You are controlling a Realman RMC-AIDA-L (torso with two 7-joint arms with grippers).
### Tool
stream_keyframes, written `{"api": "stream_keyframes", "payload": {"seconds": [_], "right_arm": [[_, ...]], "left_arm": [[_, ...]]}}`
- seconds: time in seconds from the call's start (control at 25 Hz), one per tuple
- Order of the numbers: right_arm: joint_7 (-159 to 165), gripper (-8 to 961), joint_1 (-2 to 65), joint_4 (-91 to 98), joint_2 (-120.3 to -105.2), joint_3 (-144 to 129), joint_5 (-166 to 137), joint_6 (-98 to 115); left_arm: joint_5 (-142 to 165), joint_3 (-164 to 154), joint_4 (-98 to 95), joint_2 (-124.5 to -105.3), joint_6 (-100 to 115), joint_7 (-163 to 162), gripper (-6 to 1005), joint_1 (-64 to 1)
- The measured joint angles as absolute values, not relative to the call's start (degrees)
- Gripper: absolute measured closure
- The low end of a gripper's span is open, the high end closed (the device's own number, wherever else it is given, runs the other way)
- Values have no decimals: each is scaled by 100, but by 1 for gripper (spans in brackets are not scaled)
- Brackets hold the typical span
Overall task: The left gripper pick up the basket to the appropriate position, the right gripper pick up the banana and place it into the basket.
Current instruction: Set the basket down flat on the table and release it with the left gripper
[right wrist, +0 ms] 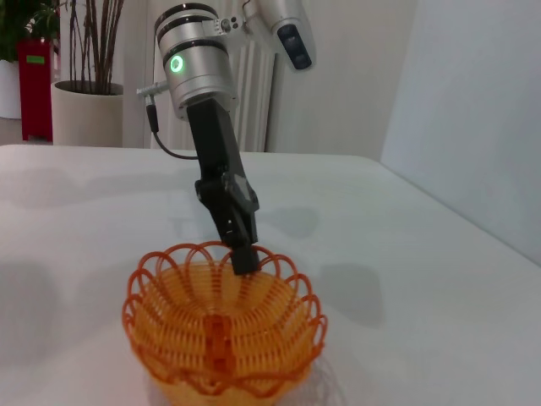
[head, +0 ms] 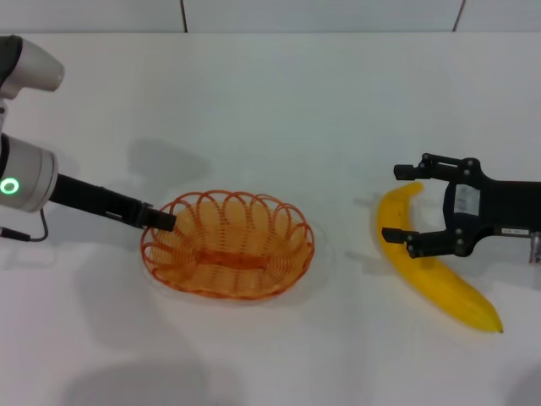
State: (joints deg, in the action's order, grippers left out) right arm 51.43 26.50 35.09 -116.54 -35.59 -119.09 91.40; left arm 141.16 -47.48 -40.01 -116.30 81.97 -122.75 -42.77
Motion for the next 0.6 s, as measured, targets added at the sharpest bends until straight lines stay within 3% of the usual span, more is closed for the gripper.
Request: {"api": "stream_keyframes", "payload": {"seconds": [0.6], "right_arm": [[5141, 60, 2685, 3451, -11655, -3559, -11909, 9088]], "left_arm": [[14017, -4772, -3772, -11634, 8205, -12634, 897, -4383]]}}
